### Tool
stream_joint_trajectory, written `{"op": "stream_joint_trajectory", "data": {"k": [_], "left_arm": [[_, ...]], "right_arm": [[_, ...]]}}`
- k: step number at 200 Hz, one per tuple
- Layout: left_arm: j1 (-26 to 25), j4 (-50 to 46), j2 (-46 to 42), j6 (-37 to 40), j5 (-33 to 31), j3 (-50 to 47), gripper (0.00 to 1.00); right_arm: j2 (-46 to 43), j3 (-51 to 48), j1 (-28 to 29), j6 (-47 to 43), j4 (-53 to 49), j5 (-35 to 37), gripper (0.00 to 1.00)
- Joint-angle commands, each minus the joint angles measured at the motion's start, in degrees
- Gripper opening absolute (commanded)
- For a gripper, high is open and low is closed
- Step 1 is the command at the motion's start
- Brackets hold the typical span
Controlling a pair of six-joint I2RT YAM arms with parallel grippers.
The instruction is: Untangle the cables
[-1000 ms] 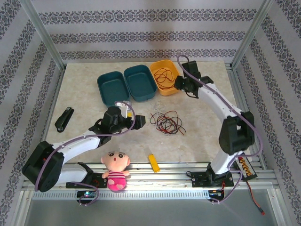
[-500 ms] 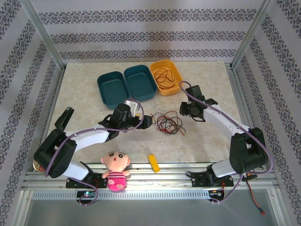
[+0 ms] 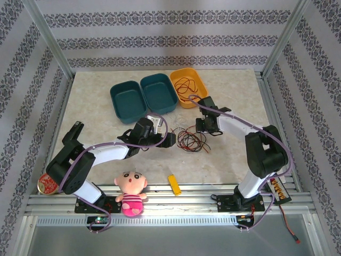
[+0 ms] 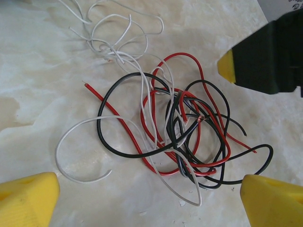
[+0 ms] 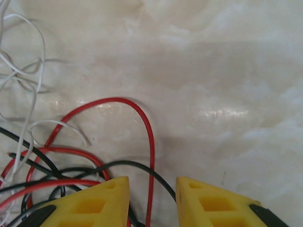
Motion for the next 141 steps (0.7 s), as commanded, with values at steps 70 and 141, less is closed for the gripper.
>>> {"op": "stream_joint_trajectory", "data": {"k": [70, 141], "left_arm": [[-0.7, 2.8, 0.9, -1.9, 1.2, 0.2, 0.98], [-0.7, 3.4, 1.0, -2.1, 1.3, 0.0, 0.98]], "right_arm": [[6.2, 4.8, -0.1, -1.4, -1.7, -0.1, 0.33], [10.0, 6.9, -0.2, -1.7, -2.0, 1.2, 0.34]]}}
